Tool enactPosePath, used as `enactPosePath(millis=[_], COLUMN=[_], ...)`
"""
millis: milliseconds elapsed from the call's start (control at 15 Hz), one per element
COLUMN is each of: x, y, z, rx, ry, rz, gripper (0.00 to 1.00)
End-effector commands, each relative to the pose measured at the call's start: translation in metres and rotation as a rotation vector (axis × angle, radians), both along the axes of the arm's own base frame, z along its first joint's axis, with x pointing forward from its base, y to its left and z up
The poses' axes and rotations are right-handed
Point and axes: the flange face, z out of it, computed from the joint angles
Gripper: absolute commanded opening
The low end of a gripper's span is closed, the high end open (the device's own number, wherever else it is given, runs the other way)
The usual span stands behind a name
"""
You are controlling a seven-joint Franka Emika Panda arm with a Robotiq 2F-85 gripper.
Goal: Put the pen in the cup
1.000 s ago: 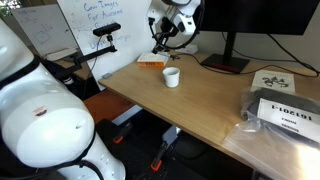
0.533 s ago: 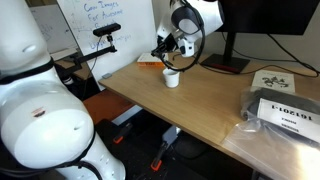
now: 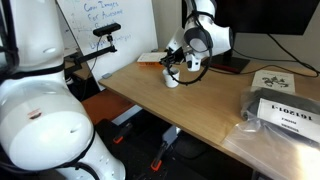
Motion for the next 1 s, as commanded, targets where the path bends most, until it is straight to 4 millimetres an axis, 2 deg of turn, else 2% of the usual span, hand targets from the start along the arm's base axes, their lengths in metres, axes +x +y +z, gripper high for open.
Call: enactPosePath(millis=[0,67,200,400,533,667,933], x=[0.003,0.005,0.007,0.006,0.002,-0.001,-0.007], y=[-0.01,-0.011,-0.006,0.014,0.032,0.047,0.064], z=[0.014,0.023,0.058,0.111,0.138,0.156,0.169], rx=[-0.073,-0.098,-0.206,-0.356,-0.466,-0.584,-0.828], ry=[0.064,0.048,-0.026,-0.027,-0.021,-0.02,-0.014], rz=[-0.037,-0.032,0.016,0.092,0.124,0.148,0.176], gripper=[0.52,0.61,0.77,0.98,1.0,1.0,1.0])
